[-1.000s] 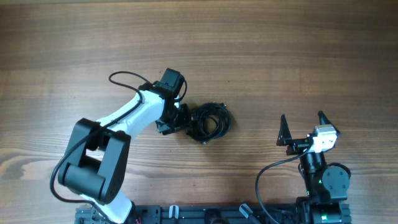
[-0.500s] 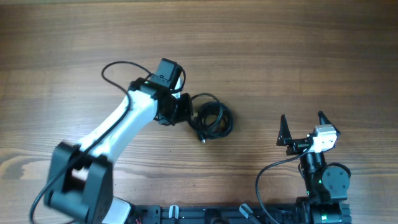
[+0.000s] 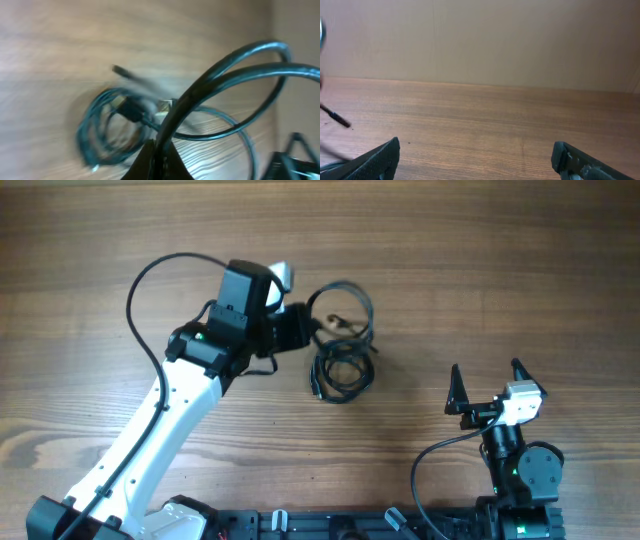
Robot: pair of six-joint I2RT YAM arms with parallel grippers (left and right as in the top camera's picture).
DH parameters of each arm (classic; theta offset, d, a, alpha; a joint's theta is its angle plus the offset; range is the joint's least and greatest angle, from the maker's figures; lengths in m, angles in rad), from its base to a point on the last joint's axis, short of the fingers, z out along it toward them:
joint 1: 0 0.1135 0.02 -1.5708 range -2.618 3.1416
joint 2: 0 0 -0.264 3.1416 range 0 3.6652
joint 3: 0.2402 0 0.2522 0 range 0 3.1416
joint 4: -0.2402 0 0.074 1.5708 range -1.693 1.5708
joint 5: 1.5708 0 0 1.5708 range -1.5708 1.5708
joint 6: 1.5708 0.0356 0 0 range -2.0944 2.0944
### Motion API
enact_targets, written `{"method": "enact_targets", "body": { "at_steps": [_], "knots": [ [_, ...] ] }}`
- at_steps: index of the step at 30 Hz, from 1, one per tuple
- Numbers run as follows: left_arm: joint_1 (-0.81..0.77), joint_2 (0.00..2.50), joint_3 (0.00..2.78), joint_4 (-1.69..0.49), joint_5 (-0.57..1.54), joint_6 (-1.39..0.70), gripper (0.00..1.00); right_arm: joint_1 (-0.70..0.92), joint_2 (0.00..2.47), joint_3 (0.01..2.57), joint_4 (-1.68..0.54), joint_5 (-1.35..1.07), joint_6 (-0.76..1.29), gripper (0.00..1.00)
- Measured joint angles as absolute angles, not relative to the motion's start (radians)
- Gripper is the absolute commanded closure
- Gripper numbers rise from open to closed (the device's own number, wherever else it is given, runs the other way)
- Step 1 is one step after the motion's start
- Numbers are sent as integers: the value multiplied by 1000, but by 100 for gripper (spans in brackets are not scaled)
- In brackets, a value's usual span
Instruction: Untangle cables
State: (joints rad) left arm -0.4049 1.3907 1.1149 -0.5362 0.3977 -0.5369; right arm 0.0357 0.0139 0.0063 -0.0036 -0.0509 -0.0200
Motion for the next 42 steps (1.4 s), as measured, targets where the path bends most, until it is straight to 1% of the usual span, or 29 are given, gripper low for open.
{"method": "enact_targets", "body": {
  "at_steps": [2,5,11,14,23,25,27,28,29,30,31,32,33,34,36,38,39,40,42],
  "knots": [
    [-405,1390,1118,-433,444,-585,96,36,14,6,-4,-51,-20,0],
    [-405,1390,1118,-426,456,-632,96,36,14,6,-4,-51,-20,0],
    [-405,1390,1118,-435,459,-661,96,36,14,6,-4,-51,-20,0],
    [-390,1390,1118,-435,462,-725,96,36,14,6,-4,-51,-20,0],
    [-386,1390,1119,-612,463,-759,96,36,14,6,-1,-51,-32,0],
    [-386,1390,1119,-646,463,-759,96,36,14,6,76,-78,-26,0],
    [-401,1390,1119,-648,463,-733,96,35,14,6,97,-262,143,0],
    [-414,1390,1119,-648,463,-714,96,35,14,6,99,-358,281,0],
    [-438,1390,1119,-649,463,-678,96,36,14,6,101,-450,463,0],
    [-454,1390,1119,-649,463,-657,96,36,14,6,122,-471,511,0],
    [-465,1390,1119,-650,463,-645,96,36,22,8,277,-528,595,0],
    [-469,1390,1119,-651,463,-636,96,36,17,17,383,-575,645,0],
    [-469,1390,1119,-651,463,-630,96,36,16,34,390,-600,679,0],
    [-469,1390,1119,-651,463,-626,96,36,18,59,344,-607,690,0],
    [-469,1390,1119,-650,489,-625,96,36,62,193,99,-602,658,0],
    [-469,1390,1119,-651,531,-626,96,36,199,381,-144,-594,587,0],
    [-469,1390,1120,-649,553,-625,96,36,263,444,-187,-599,569,0],
    [-469,1390,1120,-651,581,-626,96,36,340,497,-183,-628,558,0],
    [-469,1390,1120,-651,616,-626,96,36,467,544,-110,-705,588,1]
  ]
}}
